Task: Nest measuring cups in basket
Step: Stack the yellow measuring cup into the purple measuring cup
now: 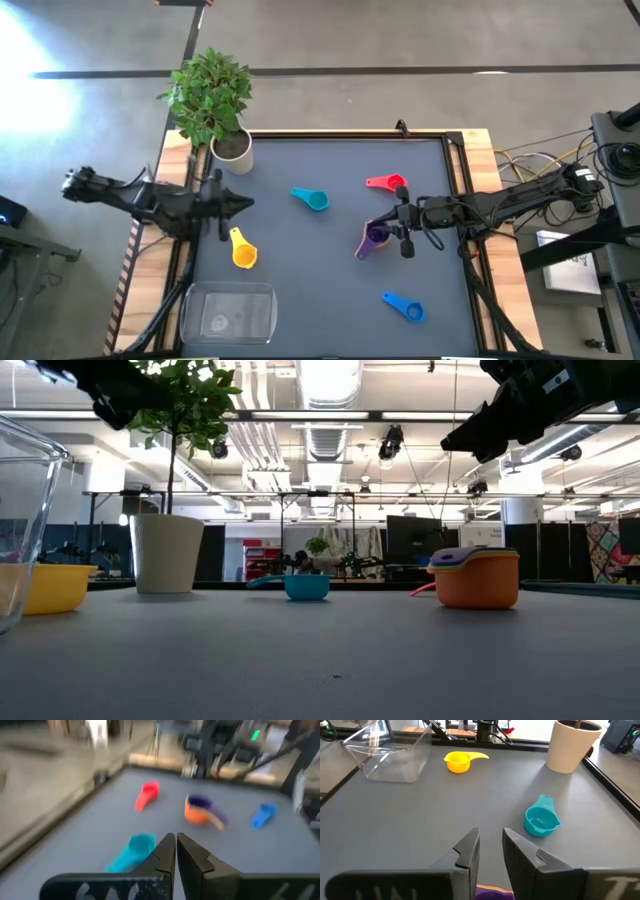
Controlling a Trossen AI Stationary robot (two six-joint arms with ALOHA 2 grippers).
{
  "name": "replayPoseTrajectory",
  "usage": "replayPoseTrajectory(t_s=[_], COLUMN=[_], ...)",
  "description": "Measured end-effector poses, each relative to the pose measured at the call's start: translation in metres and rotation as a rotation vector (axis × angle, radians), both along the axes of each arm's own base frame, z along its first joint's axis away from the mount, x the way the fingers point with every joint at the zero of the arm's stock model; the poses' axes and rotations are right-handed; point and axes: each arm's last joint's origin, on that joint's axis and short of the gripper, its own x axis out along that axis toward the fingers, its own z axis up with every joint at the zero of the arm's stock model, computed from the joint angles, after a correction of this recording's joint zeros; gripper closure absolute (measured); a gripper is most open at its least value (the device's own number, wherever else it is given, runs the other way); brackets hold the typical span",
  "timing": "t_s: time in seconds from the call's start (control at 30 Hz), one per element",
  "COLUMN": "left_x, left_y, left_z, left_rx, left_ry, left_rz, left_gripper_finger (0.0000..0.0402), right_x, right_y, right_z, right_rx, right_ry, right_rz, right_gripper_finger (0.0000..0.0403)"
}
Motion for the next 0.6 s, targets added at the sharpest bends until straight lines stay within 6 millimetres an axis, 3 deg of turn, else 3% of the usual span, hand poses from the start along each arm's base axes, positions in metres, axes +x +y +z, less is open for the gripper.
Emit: replayPoseTrajectory(t_s=[0.2,0.3,0.43,0.6], left_x=[0.029,0.033,0.033,0.041], left_y=[-0.008,-0.010,-0.011,-0.018], left_z=[0.020,0.020,0.003,-0.039], left_rx=[-0.078,-0.070,-0.111,-0.251], left_ry=[0.167,0.357,0.591,0.844], left_rz=[0.054,0.076,0.143,0.105], left_gripper_finger=[0.0402,0.0401,0.0375,0.0281], right_x=[0.000,0.000,0.000,-0.001], right_y=[0.000,0.000,0.000,0.000], right_z=[0.000,0.000,-0.001,-0.002], right_rx=[0.000,0.000,0.000,-0.002], right_ry=[0.001,0.002,0.011,0.017], right_rz=[0.001,0.002,0.001,0.001], right_gripper_finger=[0.0335,0.0335,0.0335,0.0335])
